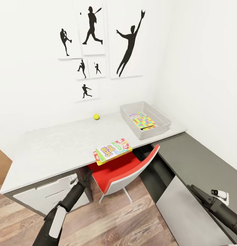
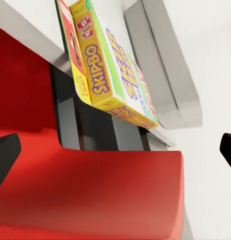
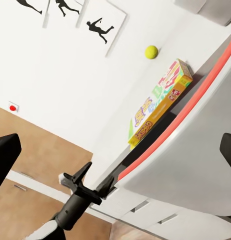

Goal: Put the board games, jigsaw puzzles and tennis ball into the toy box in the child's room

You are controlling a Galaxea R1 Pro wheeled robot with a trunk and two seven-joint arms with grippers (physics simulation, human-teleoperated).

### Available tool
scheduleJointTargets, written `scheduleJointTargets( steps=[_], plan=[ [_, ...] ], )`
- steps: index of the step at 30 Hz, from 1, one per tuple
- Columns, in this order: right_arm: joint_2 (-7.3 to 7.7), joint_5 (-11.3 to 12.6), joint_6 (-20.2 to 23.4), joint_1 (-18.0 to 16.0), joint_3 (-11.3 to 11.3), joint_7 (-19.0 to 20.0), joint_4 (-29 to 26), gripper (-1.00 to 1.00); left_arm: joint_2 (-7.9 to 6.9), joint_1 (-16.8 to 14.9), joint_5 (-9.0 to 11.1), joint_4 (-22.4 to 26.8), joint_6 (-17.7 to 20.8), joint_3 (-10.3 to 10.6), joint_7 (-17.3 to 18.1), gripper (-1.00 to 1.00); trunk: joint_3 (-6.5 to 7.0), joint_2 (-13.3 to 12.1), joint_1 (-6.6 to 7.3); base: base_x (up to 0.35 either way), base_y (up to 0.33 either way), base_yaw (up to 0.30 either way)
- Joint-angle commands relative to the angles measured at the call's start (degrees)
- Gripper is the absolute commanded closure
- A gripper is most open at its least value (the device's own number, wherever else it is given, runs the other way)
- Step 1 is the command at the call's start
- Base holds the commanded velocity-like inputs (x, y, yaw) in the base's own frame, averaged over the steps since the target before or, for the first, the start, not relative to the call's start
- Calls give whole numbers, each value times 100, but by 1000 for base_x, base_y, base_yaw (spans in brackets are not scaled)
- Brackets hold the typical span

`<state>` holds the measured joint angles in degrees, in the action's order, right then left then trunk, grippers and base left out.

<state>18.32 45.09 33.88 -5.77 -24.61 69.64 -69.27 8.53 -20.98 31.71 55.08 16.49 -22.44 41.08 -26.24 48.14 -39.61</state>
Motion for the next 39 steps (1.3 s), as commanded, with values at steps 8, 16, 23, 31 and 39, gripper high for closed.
scheduleJointTargets(
  steps=[8, 16, 23, 31, 39],
  plan=[
    [3, 26, 48, -3, -4, 4, 1, -100, 33, -3, 28, -196, -113, -7, 30, -100, -6, 5, -1, 0, 0, 0],
    [-3, 26, 48, -3, -1, 3, 1, -100, 4, -2, 64, -416, -133, -9, 63, -100, -6, 5, -1, 0, 0, 0],
    [-3, 26, 48, -3, 0, 2, 1, -100, -16, -2, 79, -440, -71, -3, 74, -100, -6, 5, -1, 0, 0, 0],
    [0, 26, 48, -7, 0, 4, -2, -100, -9, -2, 80, -401, 8, -19, 65, -100, -6, 5, -1, 0, 0, 0],
    [13, 26, 55, -4, -8, 0, -83, -100, 13, -2, 73, -307, -20, -15, 40, -100, -6, 5, -1, 0, 0, 0]
  ],
)
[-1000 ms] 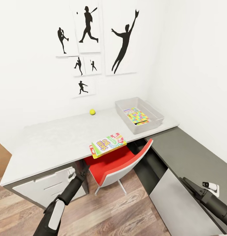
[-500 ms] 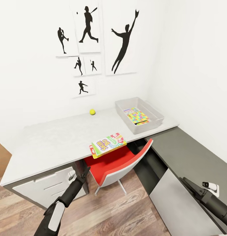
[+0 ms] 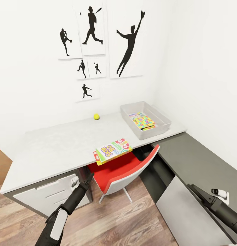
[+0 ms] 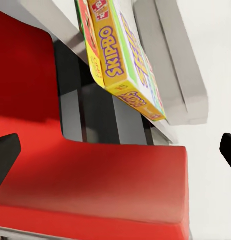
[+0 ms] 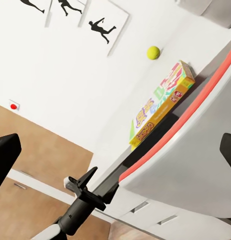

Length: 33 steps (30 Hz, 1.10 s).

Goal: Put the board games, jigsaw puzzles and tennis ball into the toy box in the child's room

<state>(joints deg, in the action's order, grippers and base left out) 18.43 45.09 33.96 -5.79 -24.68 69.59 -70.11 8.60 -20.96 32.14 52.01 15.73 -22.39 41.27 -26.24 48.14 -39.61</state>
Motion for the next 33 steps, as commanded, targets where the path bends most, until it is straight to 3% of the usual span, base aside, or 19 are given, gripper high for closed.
scheduleJointTargets(
  steps=[1, 33],
  plan=[
    [2, 26, 48, -3, -1, 7, 0, -100, 7, -5, 30, 3, 52, -20, 22, -100, -6, 5, -1, 0, 0, 0],
    [2, 26, 50, -1, -19, 81, -17, -100, 97, 7, 45, 3, 132, -20, 102, -100, -6, 5, -1, 0, 0, 0]
  ],
)
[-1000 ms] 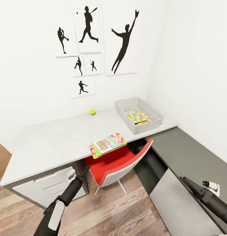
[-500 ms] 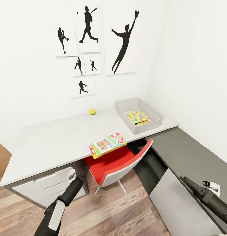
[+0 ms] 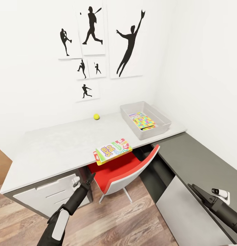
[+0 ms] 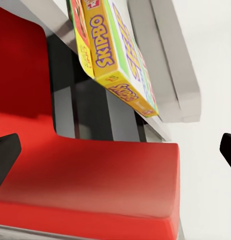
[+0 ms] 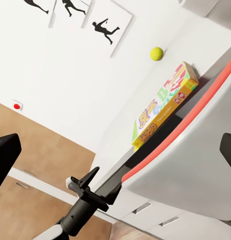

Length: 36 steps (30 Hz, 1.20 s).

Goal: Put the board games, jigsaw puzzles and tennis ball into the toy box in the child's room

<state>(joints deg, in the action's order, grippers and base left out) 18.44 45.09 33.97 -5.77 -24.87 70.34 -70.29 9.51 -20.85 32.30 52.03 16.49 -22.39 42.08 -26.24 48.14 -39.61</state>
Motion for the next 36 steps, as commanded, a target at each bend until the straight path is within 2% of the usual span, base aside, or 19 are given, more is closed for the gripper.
scheduleJointTargets(
  steps=[1, 16, 36],
  plan=[
    [1, 26, 49, -3, 0, 6, 0, -100, 8, -5, 29, 1, 58, -20, 15, -100, -6, 5, -1, 0, 0, 0],
    [1, 26, 49, -3, 0, 6, -2, -100, 21, -7, 22, 0, -15, 13, 61, -100, -6, 5, -1, 2, 0, 0],
    [1, 26, 49, -3, -4, 6, -2, -100, 24, -7, 25, 8, -52, 15, 72, -100, -6, 5, -1, 86, 0, 0]
  ],
)
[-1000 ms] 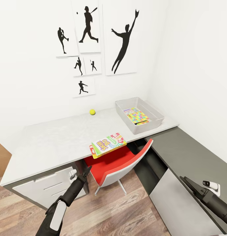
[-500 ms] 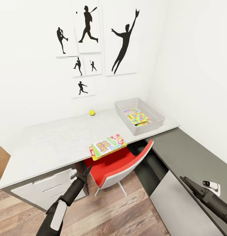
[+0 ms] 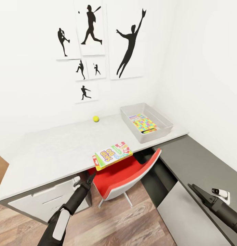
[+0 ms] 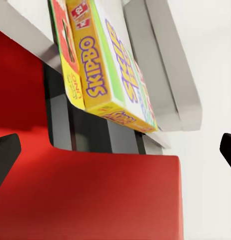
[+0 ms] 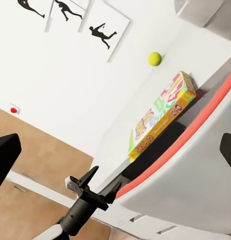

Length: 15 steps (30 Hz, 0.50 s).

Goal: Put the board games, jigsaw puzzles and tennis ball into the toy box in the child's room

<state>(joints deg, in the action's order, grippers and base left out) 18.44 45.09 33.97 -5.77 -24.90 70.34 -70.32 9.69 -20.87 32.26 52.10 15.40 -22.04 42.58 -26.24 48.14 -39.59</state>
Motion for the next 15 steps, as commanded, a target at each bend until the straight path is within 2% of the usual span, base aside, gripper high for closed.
scheduleJointTargets(
  steps=[1, 5, 15],
  plan=[
    [1, 26, 49, -3, -2, 6, 1, -100, 6, -5, 30, 1, 56, -20, 22, -100, -6, 4, -3, 228, 0, 0],
    [1, 26, 49, -3, -5, 6, 1, -100, 1, -5, 33, 2, 56, -20, 22, -100, -6, 4, -3, 111, 0, 0],
    [1, 26, 49, -3, -6, 6, -7, -100, 4, -5, 35, 2, 59, -20, 22, -100, -6, 4, -3, 33, -14, 0]
  ],
)
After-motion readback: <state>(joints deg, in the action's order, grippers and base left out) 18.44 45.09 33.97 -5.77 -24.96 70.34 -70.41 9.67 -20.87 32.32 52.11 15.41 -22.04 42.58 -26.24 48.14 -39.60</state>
